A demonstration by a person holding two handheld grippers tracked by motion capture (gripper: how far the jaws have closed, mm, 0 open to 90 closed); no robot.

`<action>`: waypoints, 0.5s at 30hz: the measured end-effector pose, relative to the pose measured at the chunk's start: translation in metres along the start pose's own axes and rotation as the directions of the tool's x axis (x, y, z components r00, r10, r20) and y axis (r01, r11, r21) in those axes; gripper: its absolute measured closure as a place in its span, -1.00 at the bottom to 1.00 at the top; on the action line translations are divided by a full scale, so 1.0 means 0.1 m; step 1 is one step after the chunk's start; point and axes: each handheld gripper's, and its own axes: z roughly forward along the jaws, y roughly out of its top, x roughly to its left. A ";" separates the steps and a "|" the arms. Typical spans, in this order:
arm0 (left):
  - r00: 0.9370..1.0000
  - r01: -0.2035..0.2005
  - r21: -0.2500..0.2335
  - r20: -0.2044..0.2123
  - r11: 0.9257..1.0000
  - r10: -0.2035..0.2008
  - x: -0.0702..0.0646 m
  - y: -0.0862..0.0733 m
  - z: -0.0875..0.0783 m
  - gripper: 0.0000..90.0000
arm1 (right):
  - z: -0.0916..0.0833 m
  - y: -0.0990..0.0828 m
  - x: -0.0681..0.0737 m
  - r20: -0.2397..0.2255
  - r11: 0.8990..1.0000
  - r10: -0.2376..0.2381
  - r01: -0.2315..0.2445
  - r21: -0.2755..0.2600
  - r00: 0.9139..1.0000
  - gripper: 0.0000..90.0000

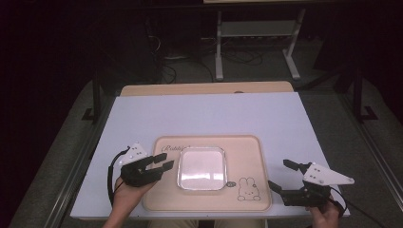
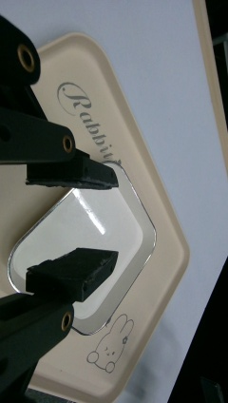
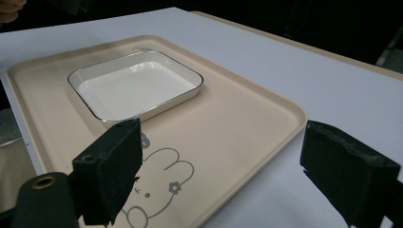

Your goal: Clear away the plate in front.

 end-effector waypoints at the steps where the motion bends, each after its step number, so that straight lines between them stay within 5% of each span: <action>1: 1.000 -0.005 0.003 0.001 1.000 0.005 0.00 0.00 -0.01 0.25 | 0.00 0.00 0.00 0.000 1.000 0.001 -0.001 0.002 1.000 -0.71; 15: 0.999 -0.032 -0.013 0.009 0.999 0.032 0.11 -0.08 -0.13 -0.08 | 0.00 -0.01 -0.02 0.009 1.000 0.008 -0.008 0.003 1.000 -0.71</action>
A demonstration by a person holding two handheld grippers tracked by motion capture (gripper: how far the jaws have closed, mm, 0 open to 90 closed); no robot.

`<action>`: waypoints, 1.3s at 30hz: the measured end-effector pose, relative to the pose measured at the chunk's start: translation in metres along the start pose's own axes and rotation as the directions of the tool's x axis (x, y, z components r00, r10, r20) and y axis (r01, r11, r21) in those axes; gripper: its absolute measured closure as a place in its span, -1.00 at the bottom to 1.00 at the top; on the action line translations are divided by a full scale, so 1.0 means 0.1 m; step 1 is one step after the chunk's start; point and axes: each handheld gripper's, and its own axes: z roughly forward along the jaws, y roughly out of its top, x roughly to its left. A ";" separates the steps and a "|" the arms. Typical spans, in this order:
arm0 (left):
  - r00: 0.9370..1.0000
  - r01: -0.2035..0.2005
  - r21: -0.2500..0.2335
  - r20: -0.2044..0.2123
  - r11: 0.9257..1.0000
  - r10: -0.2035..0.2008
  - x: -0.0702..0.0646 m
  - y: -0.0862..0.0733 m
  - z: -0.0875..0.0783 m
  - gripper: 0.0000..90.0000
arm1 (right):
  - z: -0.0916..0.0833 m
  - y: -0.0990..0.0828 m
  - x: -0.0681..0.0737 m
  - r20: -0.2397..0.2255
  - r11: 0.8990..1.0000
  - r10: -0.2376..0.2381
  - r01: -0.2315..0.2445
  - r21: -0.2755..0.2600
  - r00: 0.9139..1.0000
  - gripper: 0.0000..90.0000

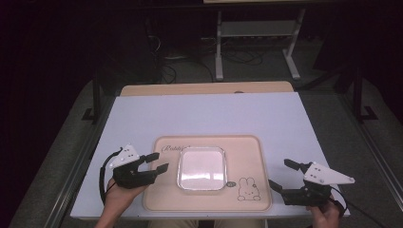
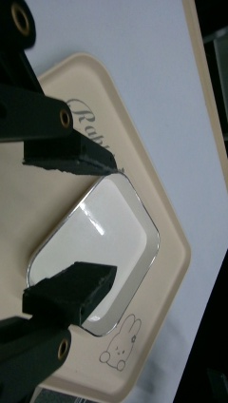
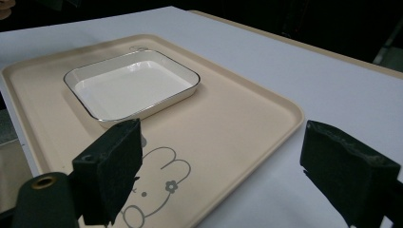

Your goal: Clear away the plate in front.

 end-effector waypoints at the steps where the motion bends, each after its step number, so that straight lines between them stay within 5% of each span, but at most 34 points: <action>1: 1.000 0.004 -0.003 -0.001 1.000 -0.004 0.01 -0.01 -0.01 -0.08 | 0.00 0.00 0.00 0.000 1.000 0.000 0.000 0.000 1.000 -0.71; 13: 1.000 0.010 -0.010 -0.013 1.000 -0.010 0.07 -0.13 -0.10 -0.35 | 0.03 0.00 -0.01 0.003 1.000 -0.007 0.007 0.018 1.000 -0.71; 33: 0.998 -0.009 -0.030 -0.067 1.000 0.007 0.09 -0.39 -0.29 -0.40 | 0.06 -0.01 -0.01 0.005 0.999 -0.017 0.017 0.041 1.000 -0.71; 39: 0.998 -0.016 -0.004 -0.067 1.000 0.016 0.08 -0.46 -0.27 -0.43 | 0.05 -0.01 -0.01 0.005 0.999 -0.010 0.010 0.042 1.000 -0.71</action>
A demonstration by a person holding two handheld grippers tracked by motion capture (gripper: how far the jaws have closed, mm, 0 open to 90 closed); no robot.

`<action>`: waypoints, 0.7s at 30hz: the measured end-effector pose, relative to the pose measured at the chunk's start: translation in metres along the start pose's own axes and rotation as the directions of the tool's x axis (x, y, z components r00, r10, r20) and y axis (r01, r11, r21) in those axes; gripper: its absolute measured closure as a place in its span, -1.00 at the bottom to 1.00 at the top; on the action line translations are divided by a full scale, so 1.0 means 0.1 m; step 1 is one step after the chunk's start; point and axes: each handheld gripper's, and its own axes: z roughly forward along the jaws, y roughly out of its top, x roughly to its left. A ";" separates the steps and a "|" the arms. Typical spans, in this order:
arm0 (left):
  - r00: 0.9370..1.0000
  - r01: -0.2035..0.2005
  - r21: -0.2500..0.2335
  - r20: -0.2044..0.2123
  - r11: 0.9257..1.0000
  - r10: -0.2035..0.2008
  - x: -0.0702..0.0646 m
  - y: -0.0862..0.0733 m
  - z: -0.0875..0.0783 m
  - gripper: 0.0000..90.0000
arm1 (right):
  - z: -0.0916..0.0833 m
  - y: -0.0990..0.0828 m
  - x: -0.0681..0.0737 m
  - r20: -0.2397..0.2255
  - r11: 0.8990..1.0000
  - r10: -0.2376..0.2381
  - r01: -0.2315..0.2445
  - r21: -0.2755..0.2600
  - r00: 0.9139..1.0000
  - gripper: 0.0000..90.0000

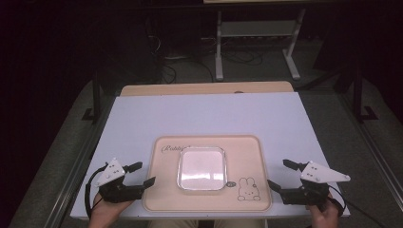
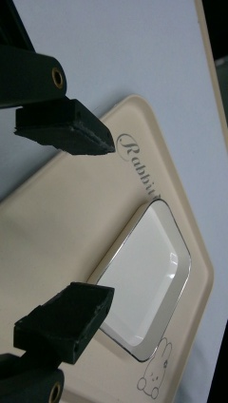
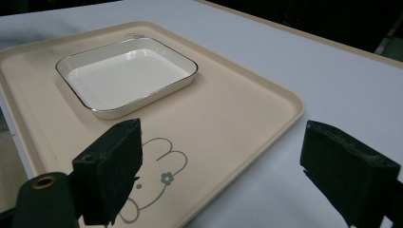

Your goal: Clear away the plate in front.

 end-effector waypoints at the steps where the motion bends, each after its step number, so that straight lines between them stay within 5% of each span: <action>1: 1.000 0.000 -0.003 -0.002 1.000 0.000 0.00 -0.01 0.00 -0.43 | 0.00 0.00 0.00 0.000 1.000 0.000 0.000 0.000 1.000 -0.71; 21: 1.000 -0.011 0.013 0.006 1.000 0.011 0.01 -0.09 0.01 -0.46 | 0.02 0.01 0.03 -0.023 1.000 -0.015 0.015 0.005 1.000 -0.71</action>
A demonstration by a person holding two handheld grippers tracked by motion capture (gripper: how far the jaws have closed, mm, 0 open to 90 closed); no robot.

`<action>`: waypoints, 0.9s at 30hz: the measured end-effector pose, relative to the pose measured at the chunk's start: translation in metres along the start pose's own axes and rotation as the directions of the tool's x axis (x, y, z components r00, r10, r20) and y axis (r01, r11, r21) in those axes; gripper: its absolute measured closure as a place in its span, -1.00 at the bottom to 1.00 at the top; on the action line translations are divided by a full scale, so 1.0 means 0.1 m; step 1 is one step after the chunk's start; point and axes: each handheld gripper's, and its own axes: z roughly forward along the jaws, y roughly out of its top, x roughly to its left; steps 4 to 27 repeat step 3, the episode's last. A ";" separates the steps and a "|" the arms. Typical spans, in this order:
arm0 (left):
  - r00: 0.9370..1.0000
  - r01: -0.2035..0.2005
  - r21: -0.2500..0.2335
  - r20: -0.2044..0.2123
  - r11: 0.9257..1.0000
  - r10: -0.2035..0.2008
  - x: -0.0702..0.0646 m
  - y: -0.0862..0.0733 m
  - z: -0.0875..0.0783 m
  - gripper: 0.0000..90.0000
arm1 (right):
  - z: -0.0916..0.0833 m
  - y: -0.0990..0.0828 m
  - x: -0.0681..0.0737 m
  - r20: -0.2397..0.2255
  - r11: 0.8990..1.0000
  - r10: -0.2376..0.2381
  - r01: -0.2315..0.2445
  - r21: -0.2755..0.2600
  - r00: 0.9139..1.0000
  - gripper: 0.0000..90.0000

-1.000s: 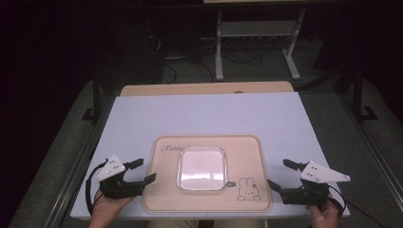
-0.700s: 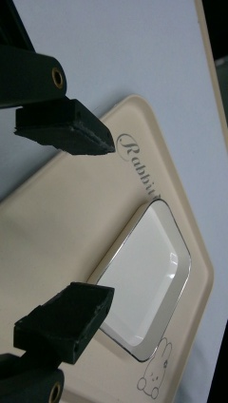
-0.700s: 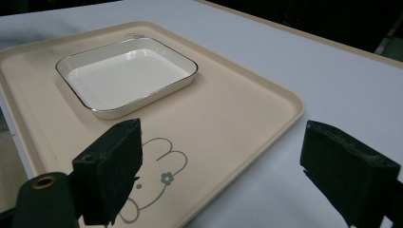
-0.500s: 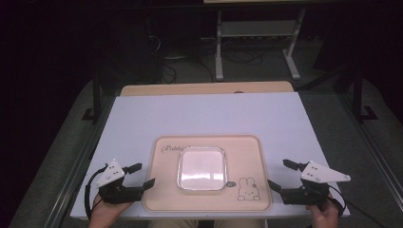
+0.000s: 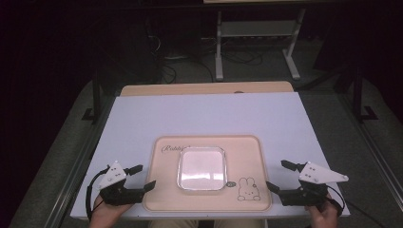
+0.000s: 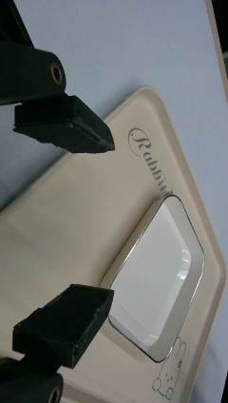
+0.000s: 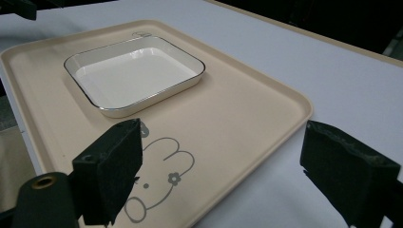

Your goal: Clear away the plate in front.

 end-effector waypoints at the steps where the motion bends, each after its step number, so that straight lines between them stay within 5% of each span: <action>1: 1.000 0.003 -0.002 -0.003 1.000 -0.003 0.01 0.00 -0.01 -0.46 | 0.00 0.00 0.00 -0.001 1.000 -0.001 0.001 0.001 1.000 -0.71; 27: 1.000 0.007 -0.005 -0.004 1.000 -0.007 0.01 0.00 -0.02 -0.46 | 0.00 0.00 0.00 -0.001 1.000 -0.002 0.002 0.002 1.000 -0.71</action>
